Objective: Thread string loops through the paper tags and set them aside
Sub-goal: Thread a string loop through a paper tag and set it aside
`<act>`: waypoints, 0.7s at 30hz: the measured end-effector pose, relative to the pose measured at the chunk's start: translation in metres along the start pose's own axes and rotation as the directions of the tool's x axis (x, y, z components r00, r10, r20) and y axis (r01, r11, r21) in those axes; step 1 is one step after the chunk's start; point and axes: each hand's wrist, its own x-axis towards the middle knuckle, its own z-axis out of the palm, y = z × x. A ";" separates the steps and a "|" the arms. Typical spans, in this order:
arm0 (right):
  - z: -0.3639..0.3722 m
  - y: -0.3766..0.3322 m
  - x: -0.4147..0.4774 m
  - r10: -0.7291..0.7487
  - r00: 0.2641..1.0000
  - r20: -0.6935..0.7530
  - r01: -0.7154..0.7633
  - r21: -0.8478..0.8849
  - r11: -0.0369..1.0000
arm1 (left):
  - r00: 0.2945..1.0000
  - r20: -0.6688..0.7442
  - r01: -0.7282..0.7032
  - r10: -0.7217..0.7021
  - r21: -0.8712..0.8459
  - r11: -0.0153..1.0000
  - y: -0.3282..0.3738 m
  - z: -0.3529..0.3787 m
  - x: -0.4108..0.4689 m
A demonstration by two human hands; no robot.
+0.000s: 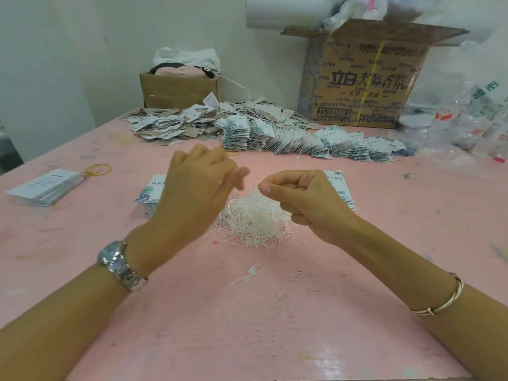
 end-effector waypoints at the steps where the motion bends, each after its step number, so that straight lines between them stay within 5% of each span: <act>1: -0.001 0.000 0.000 0.005 1.000 -0.015 -0.005 0.015 1.000 | 1.000 0.012 0.000 0.000 0.075 0.997 -0.008 -0.007 0.003; 4: -0.002 0.000 0.001 0.023 0.999 -0.035 -0.022 0.037 0.999 | 0.985 0.171 -0.021 -0.020 0.233 0.972 -0.035 -0.024 0.010; 10: -0.005 0.005 0.004 0.046 0.998 -0.041 -0.044 0.039 0.998 | 0.820 0.567 -0.191 -0.079 0.401 0.896 -0.056 -0.020 0.010; 21: -0.004 0.008 0.003 0.087 0.993 -0.081 -0.086 0.014 0.996 | 0.822 0.565 -0.192 -0.071 0.393 0.899 -0.051 -0.019 0.010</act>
